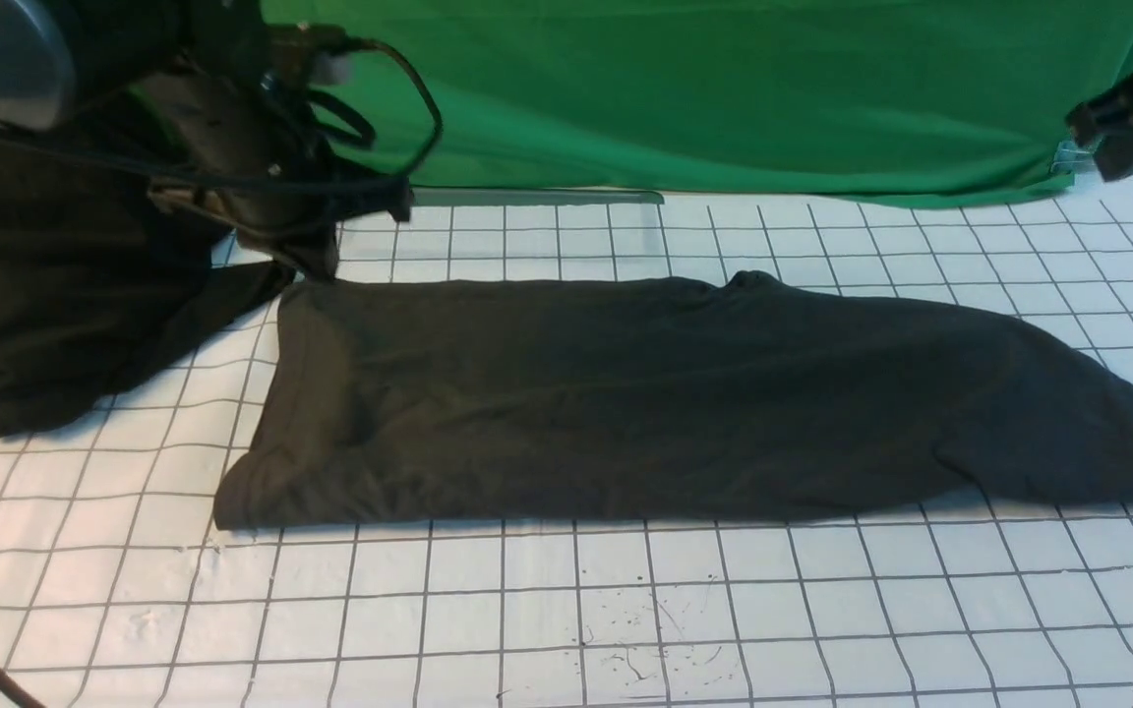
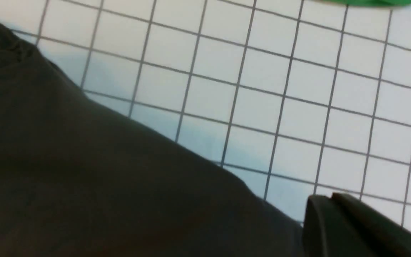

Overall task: Fold a long-sleeved shirt over a white checkered tablecloth.
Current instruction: 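Pull the folded dark garment lengthwise by its ends to straighten it flat on the table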

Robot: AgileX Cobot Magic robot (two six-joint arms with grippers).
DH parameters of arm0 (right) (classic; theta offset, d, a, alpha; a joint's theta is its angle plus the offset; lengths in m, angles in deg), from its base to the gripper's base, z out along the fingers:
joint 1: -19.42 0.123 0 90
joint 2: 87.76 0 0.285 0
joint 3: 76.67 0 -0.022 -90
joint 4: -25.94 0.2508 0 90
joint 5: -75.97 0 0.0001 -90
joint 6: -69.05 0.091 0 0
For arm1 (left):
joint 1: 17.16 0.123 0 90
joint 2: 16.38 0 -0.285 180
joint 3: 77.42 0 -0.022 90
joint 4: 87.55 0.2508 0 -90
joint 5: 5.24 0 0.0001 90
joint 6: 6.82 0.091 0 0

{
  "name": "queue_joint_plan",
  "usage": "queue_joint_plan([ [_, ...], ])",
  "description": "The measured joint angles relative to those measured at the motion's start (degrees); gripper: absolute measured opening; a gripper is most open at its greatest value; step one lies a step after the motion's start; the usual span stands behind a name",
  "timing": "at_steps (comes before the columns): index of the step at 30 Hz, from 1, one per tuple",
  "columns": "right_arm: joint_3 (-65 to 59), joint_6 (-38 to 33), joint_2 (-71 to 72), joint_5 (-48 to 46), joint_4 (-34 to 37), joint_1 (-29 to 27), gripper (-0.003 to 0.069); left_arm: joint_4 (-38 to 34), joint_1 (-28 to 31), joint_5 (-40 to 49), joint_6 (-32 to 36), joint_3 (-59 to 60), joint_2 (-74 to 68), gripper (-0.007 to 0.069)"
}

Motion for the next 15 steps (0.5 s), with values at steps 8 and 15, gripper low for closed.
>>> queue_joint_plan([
  [8, -3.4, 0.1, 1.0, -7.4, 0.2, 0.1, 0.0006, -4.6, 2.6, 3.8, 3.1, -1.1, -1.9, 0.007],
  [15, -16.5, 2.7, 3.4, -8.0, 0.5, -4.0, 0.0008, -15.1, 1.0, 10.0, 10.5, 1.5, -0.6, 0.008],
])
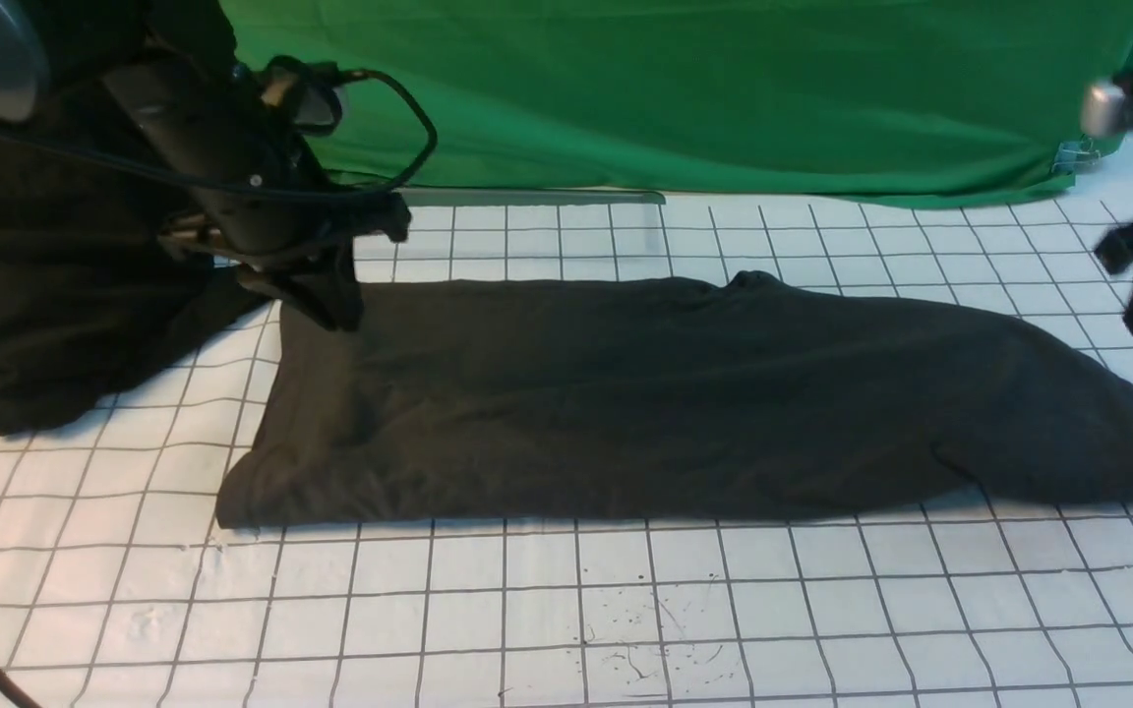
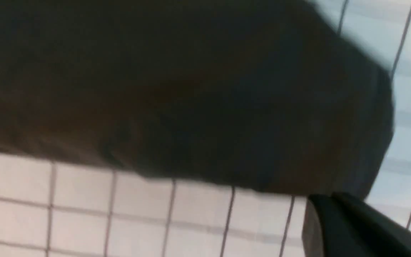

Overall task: Fold a long-sleeved shirt over a white checkered tablecloth.
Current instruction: 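Pull the folded dark garment lengthwise by its ends to straighten it flat on the table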

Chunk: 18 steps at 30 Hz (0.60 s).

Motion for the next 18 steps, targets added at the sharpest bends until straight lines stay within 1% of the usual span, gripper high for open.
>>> queue_joint_plan([
  [2, -4.8, 2.1, 0.1, 0.1, 0.0, -3.1, 0.0026, -0.2, -2.1, -1.7, 1.0, 3.5, 1.5, 0.0081],
  [4, -7.9, 3.7, 0.1, 0.8, -0.2, -5.4, 0.0076, 0.0, -4.0, -4.2, 1.4, 7.9, 2.3, 0.0081],
  [6, -10.5, 4.3, 0.1, 2.4, -0.4, -7.3, 0.0158, 0.6, -5.4, -7.4, 1.5, 11.8, 2.3, 0.0081],
  [10, -13.8, 5.0, 0.0, 7.1, -0.6, -9.1, 0.0393, 2.2, -6.1, -13.4, 1.4, 17.6, 1.3, 0.0081],
  [11, -13.9, 5.0, -0.3, 8.0, -0.6, -9.1, 0.0442, 2.7, -5.7, -14.9, 1.3, 18.7, 0.7, 0.0081],
  [12, -13.9, 5.0, -0.5, 8.8, -0.4, -9.1, 0.0471, 2.9, -5.6, -15.7, 1.2, 19.2, 0.5, 0.0081],
  [13, -13.9, 5.0, -0.8, 9.9, -0.1, -9.1, 0.0495, 3.4, -5.3, -16.6, 1.3, 19.8, 0.2, 0.0081],
  [15, -13.9, 5.0, -2.0, 12.1, 1.1, -9.0, 0.0509, 3.6, -4.9, -17.9, 1.0, 20.7, -0.5, 0.0081],
  [17, -13.9, 5.0, -3.0, 13.0, 1.9, -9.0, 0.0503, 3.7, -4.9, -18.2, 0.5, 20.7, -0.7, 0.0081],
  [18, -13.9, 5.0, -4.3, 13.8, 3.0, -9.0, 0.0485, 3.8, -4.9, -18.2, 0.0, 20.7, -0.9, 0.0081],
])
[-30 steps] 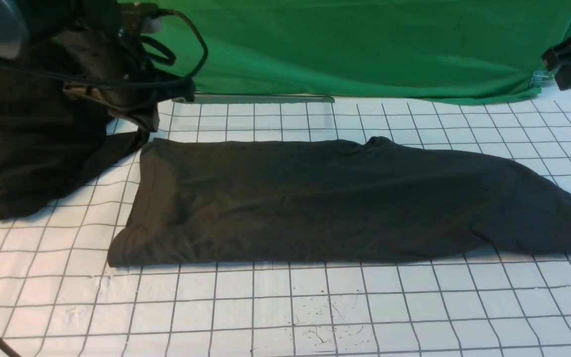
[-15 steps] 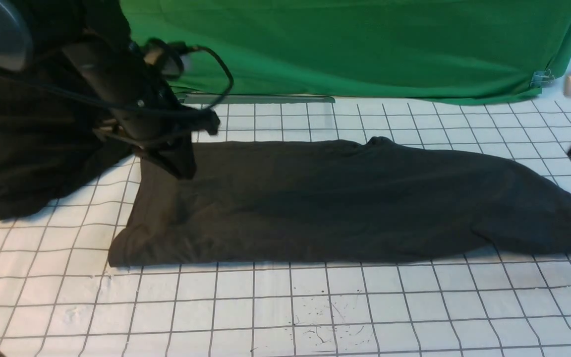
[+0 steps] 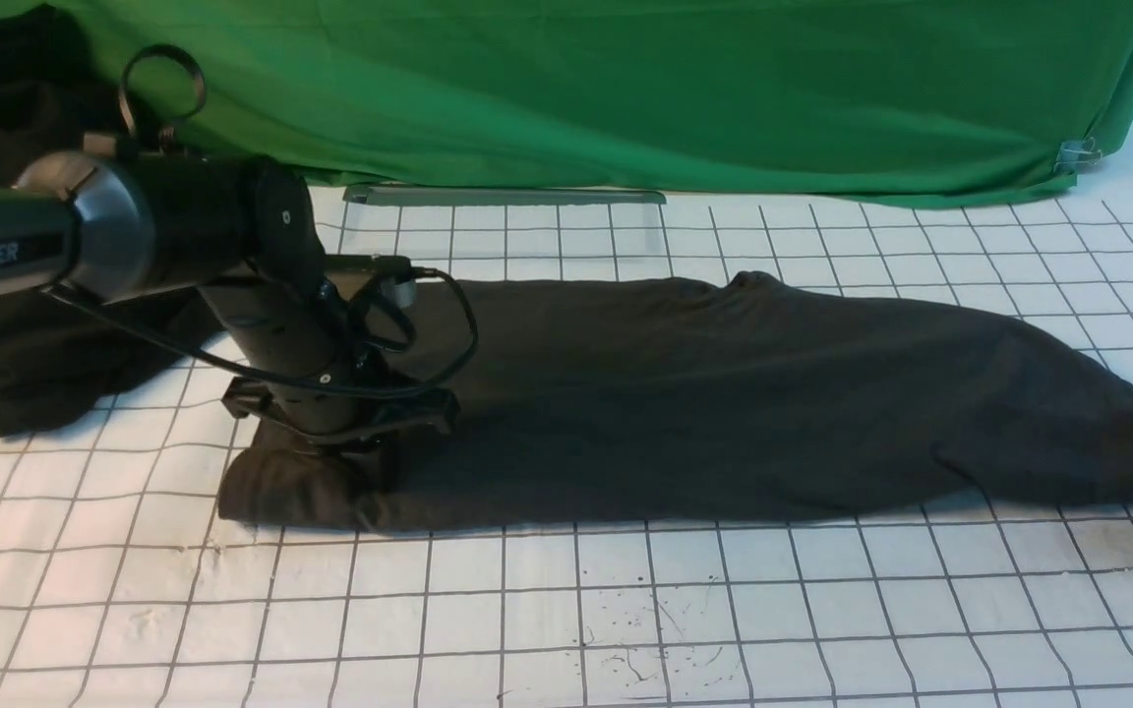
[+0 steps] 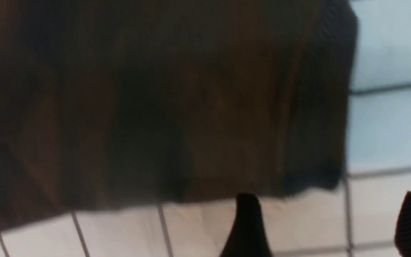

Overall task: Fold a long-sleeved shirt over a white checkered tablecloth.
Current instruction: 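Pull the folded dark garment lengthwise by its ends to straighten it flat on the table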

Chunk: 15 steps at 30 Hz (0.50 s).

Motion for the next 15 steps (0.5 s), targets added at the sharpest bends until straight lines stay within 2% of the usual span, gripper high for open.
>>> queue_joint_plan([
  [3, 0.0, 0.0, -1.5, 0.7, 0.8, 0.0, 0.0399, 0.0, 0.0, -0.1, 0.0, 0.0, -0.1, 0.0078],
  [4, 0.0, -0.8, -2.1, 1.2, 1.0, 0.0, 0.0313, 0.0, 0.0, -0.2, 0.0, 0.0, -0.1, 0.0064],
  [5, 0.0, -0.8, -2.1, 1.2, 1.0, 0.0, 0.0313, 0.0, 0.0, -0.2, 0.0, 0.0, -0.1, 0.0057],
  [6, 0.0, -2.1, -2.2, 1.6, 1.1, 0.0, 0.0154, 0.0, 0.0, -0.3, 0.0, 0.0, -0.2, 0.0029],
  [7, 0.1, -2.6, -2.2, 1.7, 1.0, 0.0, 0.0102, 0.0, 0.0, -0.3, 0.0, 0.0, -0.2, 0.0017],
  [10, 1.4, -2.9, -2.2, 1.5, -0.8, 0.0, 0.0036, 0.0, 0.0, -0.4, 0.0, 0.0, -0.2, 0.0001],
  [15, 5.0, -1.2, -2.1, -2.0, -5.9, 0.0, 0.0031, -0.1, 0.0, -0.3, 0.0, 0.0, -0.2, 0.0001],
])
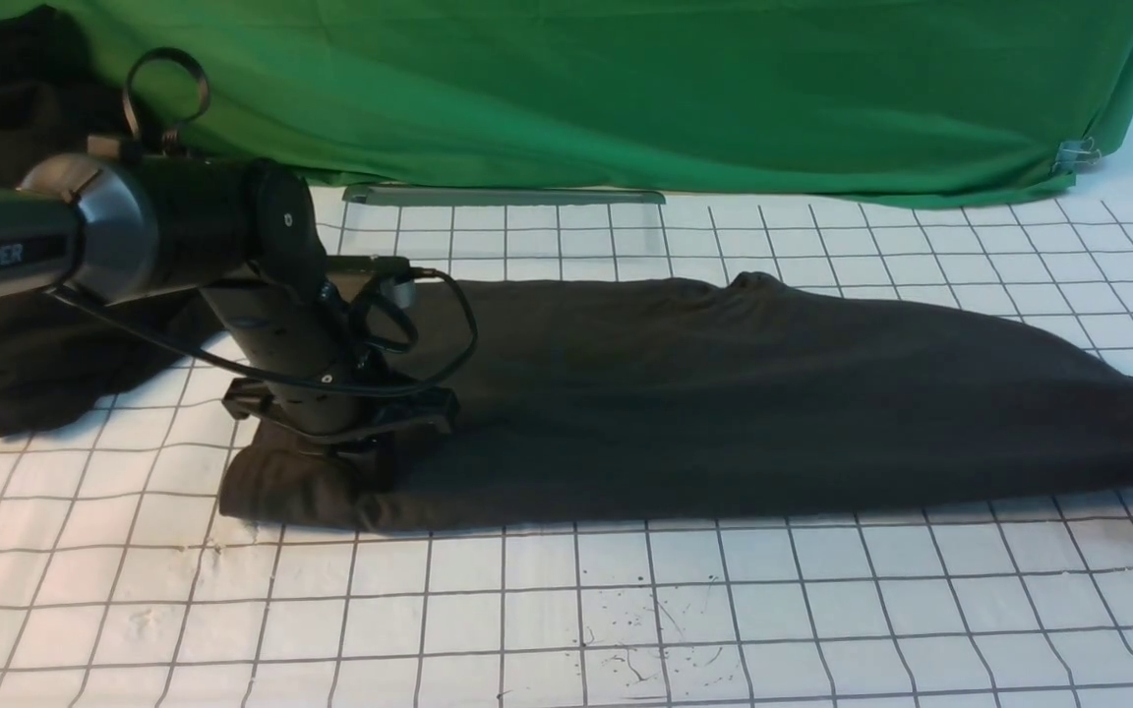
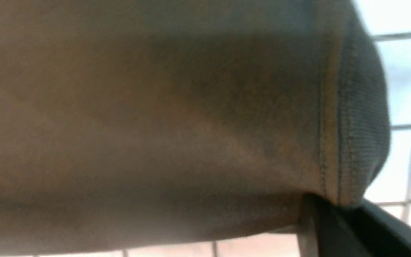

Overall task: Fold a long-sleeved shirt over a white checkered tablecloth.
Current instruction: 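Pull the folded dark garment lengthwise by its ends to straighten it flat on the table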

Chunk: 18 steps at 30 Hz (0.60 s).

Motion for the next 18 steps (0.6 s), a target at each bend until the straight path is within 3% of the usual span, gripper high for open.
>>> queue_joint_plan([
  [6, 0.8, 0.9, 0.1, -4.8, -1.3, 0.2, 0.005, 0.0, 0.0, 0.0, 0.0, 0.0, 0.0, 0.0001],
  [9, 0.9, 1.5, 0.1, -5.3, -2.7, 0.2, 0.013, -0.1, 0.0, 0.2, 0.0, 0.0, 0.2, 0.0001],
  [14, 5.2, 4.6, 0.2, -8.9, -5.2, 0.3, 0.0342, 0.3, 0.3, 1.5, 0.0, -0.6, 2.7, 0.0001],
  [18, 9.7, 5.3, 1.1, -10.1, -4.6, 1.6, 0.0365, 1.5, 1.9, 2.0, -2.2, -3.8, 5.2, 0.0001],
])
